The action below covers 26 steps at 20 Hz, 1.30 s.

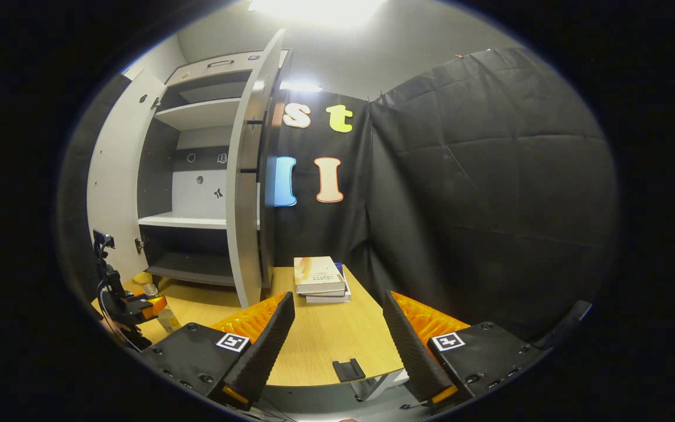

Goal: Grasp the bottle in the cabinet with the left hand and place it on the coaster, then close the right door with the right hand and the left door with the left hand.

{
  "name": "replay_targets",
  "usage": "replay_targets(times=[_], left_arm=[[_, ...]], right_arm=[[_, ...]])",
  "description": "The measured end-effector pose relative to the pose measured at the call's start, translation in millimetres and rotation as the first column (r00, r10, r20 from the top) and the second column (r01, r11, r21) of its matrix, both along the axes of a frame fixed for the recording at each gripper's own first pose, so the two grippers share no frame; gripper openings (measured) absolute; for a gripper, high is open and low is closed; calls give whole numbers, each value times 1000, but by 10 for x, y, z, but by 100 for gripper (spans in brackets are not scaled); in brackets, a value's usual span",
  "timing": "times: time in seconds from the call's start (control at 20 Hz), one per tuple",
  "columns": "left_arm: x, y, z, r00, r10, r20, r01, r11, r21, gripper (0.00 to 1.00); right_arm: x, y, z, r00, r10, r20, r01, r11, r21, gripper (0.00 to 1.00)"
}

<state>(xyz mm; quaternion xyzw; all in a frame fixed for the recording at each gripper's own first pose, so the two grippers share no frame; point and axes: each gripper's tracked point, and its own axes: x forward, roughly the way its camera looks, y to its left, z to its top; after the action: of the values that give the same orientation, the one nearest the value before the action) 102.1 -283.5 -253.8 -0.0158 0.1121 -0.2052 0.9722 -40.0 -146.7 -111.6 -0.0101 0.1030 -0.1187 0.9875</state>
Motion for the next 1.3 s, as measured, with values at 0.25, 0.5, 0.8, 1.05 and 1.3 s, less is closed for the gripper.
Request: replay_targets(times=[0.25, 0.5, 0.8, 1.05, 1.3], left_arm=[[-108, 88, 252, 999, 25, 27, -26, 1000, 13, 81], [-310, 253, 907, 996, 38, 74, -37, 999, -15, 81], [-622, 771, 1596, 982, 131, 139, -125, 991, -56, 81], [-683, 1459, 1920, 955, 247, 166, -239, 969, -63, 81], [-685, 2196, 2164, 908, 365, 208, -362, 931, -52, 81]], right_arm=[[83, -2, 63, 1000, 6, 19, -7, 1000, 23, 97], [306, -39, 382, 997, 36, 63, -38, 999, 32, 97], [735, -61, 808, 989, 87, 117, -93, 995, 45, 97], [1063, 13, 1134, 983, 103, 152, -109, 993, 34, 96], [1374, 147, 1408, 979, 91, 184, -96, 995, 17, 96]])
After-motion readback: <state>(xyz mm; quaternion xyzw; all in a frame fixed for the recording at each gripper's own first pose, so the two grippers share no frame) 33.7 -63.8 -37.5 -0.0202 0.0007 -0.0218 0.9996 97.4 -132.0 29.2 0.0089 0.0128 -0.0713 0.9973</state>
